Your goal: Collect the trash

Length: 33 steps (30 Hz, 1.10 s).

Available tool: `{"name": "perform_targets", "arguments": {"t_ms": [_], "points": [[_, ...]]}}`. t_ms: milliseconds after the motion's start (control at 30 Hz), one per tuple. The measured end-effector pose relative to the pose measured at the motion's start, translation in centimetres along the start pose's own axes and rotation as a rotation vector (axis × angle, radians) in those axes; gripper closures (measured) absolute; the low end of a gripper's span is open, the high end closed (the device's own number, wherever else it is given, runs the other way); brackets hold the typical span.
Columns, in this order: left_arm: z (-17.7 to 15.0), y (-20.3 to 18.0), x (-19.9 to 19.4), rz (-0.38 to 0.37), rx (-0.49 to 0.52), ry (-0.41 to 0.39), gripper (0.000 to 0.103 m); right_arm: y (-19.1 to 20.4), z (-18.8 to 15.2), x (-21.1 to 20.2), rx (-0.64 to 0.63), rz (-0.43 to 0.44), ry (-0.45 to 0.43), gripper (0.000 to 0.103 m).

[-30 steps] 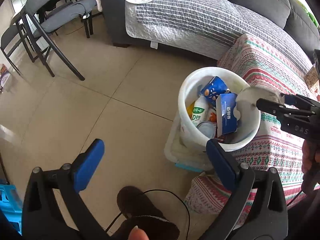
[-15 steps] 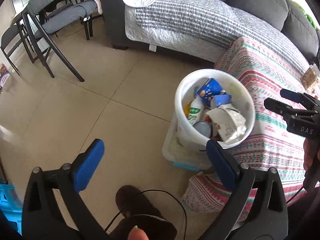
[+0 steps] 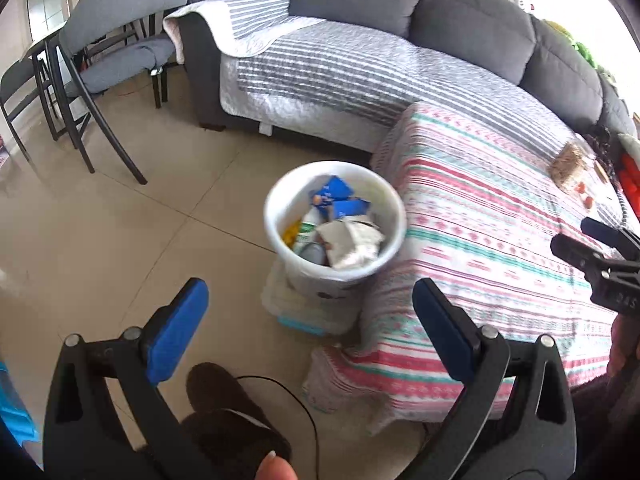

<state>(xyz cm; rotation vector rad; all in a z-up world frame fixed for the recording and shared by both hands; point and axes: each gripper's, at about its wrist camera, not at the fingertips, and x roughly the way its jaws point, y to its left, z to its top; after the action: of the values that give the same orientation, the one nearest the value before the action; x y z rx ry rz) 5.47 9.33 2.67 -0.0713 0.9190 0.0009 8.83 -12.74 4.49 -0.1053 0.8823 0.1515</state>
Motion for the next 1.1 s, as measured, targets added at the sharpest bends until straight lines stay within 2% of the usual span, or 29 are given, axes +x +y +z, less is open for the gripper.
{"name": "perform_targets", "arguments": {"t_ms": [267, 367, 533, 867, 1100], "points": [[-3.4, -4.2, -3.5, -0.008, 0.042, -0.072, 0.001, -2.8, -5.4, -5.4, 0.063, -0.069, -0.084, 0.005], [-4.4, -4.9, -3.9, -0.005, 0.044, -0.074, 0.001, -3.4, -7.8, -6.8, 0.097, -0.091, -0.116, 0.0], [-5.8, -6.1, -5.1, 0.009, 0.058, -0.12, 0.001, -3.5, -11.0, -7.9, 0.123, -0.135, -0.157, 0.0], [-7.6, -8.0, -5.5, 0.038, 0.072, -0.164, 0.001, -3.5, -12.5, -8.2, 0.147, -0.192, -0.177, 0.0], [-7.7, -8.4, -5.4, 0.04, 0.075, -0.172, 0.001, -4.2, -12.5, -8.4, 0.176, -0.19, -0.188, 0.0]]}}
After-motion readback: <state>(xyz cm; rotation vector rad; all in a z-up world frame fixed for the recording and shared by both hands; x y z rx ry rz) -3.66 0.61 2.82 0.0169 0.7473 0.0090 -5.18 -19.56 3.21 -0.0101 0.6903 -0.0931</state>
